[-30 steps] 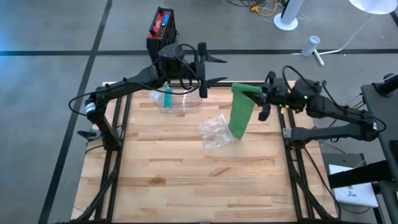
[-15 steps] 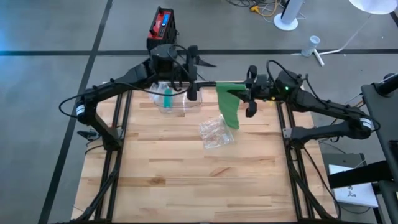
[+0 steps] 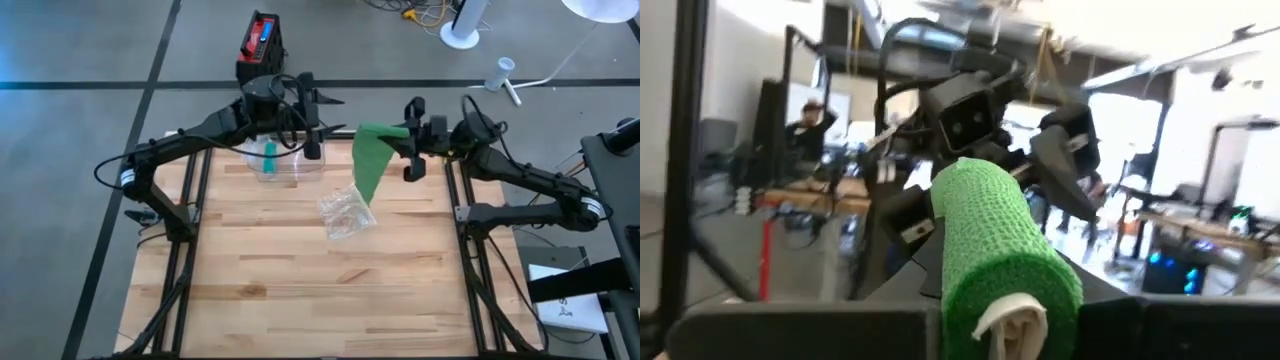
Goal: Roll bandage
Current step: Roll the green bandage
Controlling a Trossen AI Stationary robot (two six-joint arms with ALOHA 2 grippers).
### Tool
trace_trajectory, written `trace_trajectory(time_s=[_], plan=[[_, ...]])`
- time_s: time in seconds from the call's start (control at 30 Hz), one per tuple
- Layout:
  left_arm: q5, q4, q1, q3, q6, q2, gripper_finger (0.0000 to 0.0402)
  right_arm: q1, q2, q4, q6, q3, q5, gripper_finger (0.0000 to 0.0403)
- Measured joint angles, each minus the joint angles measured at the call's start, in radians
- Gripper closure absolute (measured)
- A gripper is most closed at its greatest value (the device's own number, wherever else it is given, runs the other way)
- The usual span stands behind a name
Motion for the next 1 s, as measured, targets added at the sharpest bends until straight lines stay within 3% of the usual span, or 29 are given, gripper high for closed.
trace_trajectory(time_s=[0.13,0.23,0.33,0.47,0.53,0.77,1.0], plan=[[-0.003,-0.003,0.021,0.000,-0.046,-0.014,0.0190,0.015,-0.019,0.073,-0.005,-0.059,0.102,0.0355],[0.061,-0.070,0.065,0.000,-0.077,-0.024,0.0205,0.016,-0.036,0.070,-0.046,-0.065,0.125,0.0355],[0.258,-0.098,0.131,0.000,-0.138,-0.025,0.0210,0.016,-0.043,0.069,-0.100,-0.064,0.125,0.0355],[0.636,-0.057,0.219,0.001,-0.263,-0.007,0.0196,0.017,-0.028,0.045,-0.139,-0.045,0.123,0.0355],[0.738,-0.020,0.242,0.001,-0.325,0.008,0.0183,0.017,-0.015,0.004,-0.146,-0.025,0.121,0.0355],[0.826,0.024,0.194,0.000,-0.332,0.055,0.0123,0.022,0.102,-0.058,-0.046,0.076,-0.021,0.0355],[0.784,0.031,0.161,0.000,-0.275,0.056,0.0076,0.063,0.137,-0.036,-0.080,0.089,-0.003,0.0355]])
